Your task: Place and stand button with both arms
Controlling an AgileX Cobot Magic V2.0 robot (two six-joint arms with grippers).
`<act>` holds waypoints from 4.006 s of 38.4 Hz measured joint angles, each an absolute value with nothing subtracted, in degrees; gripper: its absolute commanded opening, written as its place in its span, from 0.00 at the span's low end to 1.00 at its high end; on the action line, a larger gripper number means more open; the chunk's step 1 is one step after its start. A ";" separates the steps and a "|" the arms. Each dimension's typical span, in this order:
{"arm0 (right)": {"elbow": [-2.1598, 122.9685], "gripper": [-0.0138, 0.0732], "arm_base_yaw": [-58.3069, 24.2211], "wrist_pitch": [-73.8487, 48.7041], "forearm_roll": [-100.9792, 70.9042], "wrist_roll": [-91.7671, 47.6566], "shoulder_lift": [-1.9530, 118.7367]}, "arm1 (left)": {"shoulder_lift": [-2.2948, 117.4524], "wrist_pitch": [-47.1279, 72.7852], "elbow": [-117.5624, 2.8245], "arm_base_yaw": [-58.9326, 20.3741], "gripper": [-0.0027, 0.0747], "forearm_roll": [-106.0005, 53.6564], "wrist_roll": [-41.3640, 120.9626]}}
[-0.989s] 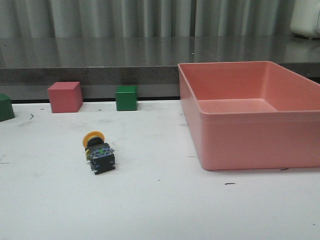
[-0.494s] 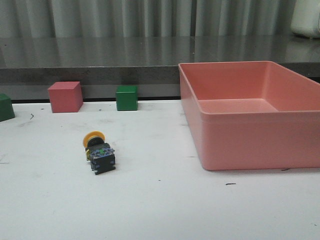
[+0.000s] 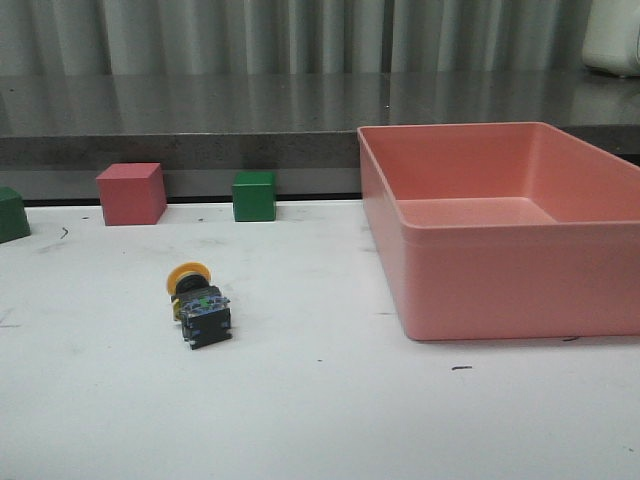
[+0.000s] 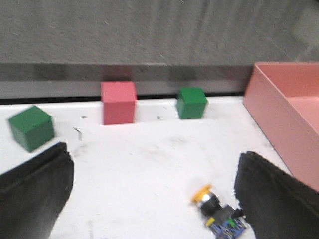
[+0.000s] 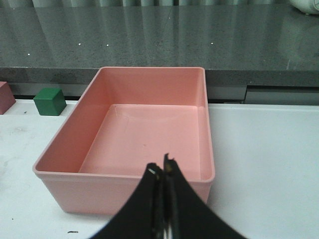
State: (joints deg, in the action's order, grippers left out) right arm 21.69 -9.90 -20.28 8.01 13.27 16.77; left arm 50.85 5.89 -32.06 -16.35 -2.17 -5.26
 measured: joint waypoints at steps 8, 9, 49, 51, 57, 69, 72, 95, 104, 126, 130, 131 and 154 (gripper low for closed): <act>21.69 0.09 -9.90 -20.28 8.01 13.27 16.77 | 64.62 13.35 -39.37 -23.55 0.83 -5.25 -5.26; 21.69 0.09 -9.90 -20.28 8.01 13.27 16.77 | 66.01 14.60 -40.76 -23.68 0.83 -5.77 -5.26; 21.69 0.09 -9.90 -20.23 8.11 13.15 16.77 | 116.60 56.53 -85.13 -20.67 0.83 -15.38 -14.30; 21.69 0.09 -9.90 -20.23 8.11 13.15 16.77 | 117.48 57.05 -86.11 -20.67 0.83 -15.88 -14.30; 21.69 0.09 -9.90 -20.14 8.11 13.15 16.77 | 120.07 58.42 -88.75 -20.67 0.82 -17.28 -14.30; 21.69 0.09 -9.90 -20.14 8.11 13.15 16.77 | 121.37 59.81 -89.55 -20.67 0.46 -17.60 -15.19; 21.69 0.09 -9.90 -20.14 8.11 13.15 16.77 | 121.37 59.81 -89.53 -20.67 0.42 -17.60 -15.23; 21.69 0.09 -9.90 -20.14 8.11 13.15 16.77 | 119.41 57.65 -89.57 -21.11 0.41 -12.74 -13.31; 21.69 0.09 -9.90 -20.14 8.11 13.15 16.77 | 111.34 50.58 -84.09 -21.67 0.41 -8.82 -13.26; 21.69 0.09 -9.90 -20.10 8.11 13.15 16.77 | 88.85 4.83 -49.77 -21.67 0.42 5.02 -13.26; 21.69 0.09 -9.90 -20.10 8.11 13.15 16.77 | 88.60 -2.40 -45.41 -21.67 0.42 8.95 -13.26; 21.69 0.09 -9.90 -20.10 8.11 13.15 16.77 | 88.60 -3.73 -44.30 -21.67 0.42 9.91 -13.26; 21.69 0.09 -9.90 -20.10 8.11 13.15 16.77 | 95.37 -35.98 -34.41 -20.48 0.42 12.18 -2.48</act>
